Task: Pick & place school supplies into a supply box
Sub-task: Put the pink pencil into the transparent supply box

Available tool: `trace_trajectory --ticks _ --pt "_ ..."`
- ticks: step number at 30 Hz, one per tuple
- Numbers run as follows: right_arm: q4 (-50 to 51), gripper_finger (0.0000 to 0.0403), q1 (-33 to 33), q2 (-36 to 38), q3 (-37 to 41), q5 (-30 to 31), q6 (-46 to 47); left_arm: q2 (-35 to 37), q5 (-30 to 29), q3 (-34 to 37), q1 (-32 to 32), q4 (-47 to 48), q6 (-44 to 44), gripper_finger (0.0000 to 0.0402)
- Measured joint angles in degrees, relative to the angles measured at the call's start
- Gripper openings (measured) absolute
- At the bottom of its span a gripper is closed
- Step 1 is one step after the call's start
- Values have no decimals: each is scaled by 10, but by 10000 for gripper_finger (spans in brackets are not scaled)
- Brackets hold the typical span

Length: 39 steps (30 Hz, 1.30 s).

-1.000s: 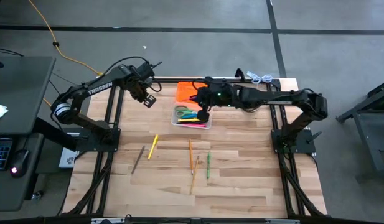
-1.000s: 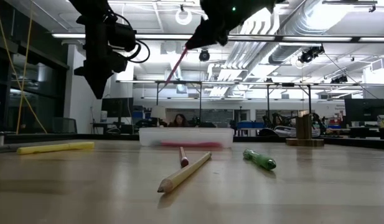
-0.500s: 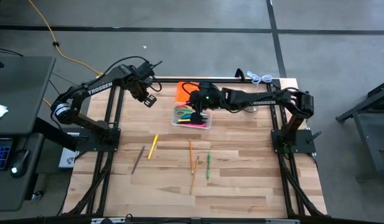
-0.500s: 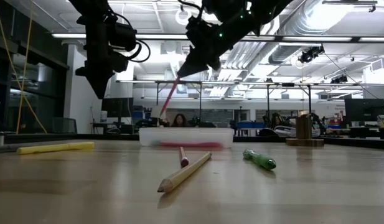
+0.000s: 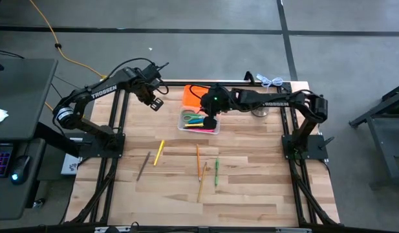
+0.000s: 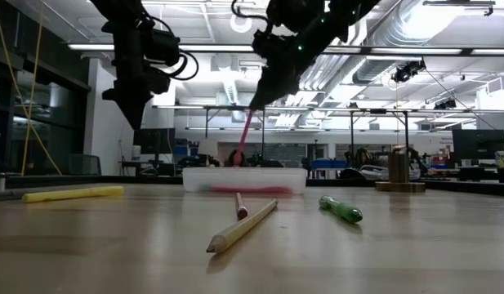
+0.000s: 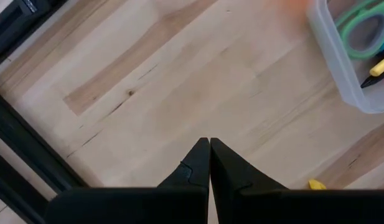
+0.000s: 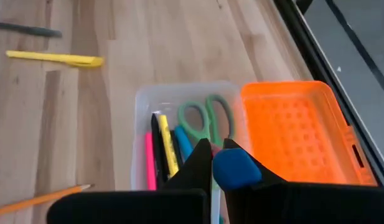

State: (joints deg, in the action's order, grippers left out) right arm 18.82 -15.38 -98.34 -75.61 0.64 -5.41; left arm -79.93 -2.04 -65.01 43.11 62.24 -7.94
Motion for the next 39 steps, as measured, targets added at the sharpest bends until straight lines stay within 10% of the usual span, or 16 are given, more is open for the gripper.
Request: trace_trajectory --ticks 18,32,39 --pt "202 0 0 2 -140 6 -88 0 7 0 0 -7 -5 37" --pt "239 0 1 2 -140 -3 -91 0 209 0 -5 -114 -13 37" --pt "273 0 1 2 -140 -4 -89 0 212 0 -39 -165 -9 37"
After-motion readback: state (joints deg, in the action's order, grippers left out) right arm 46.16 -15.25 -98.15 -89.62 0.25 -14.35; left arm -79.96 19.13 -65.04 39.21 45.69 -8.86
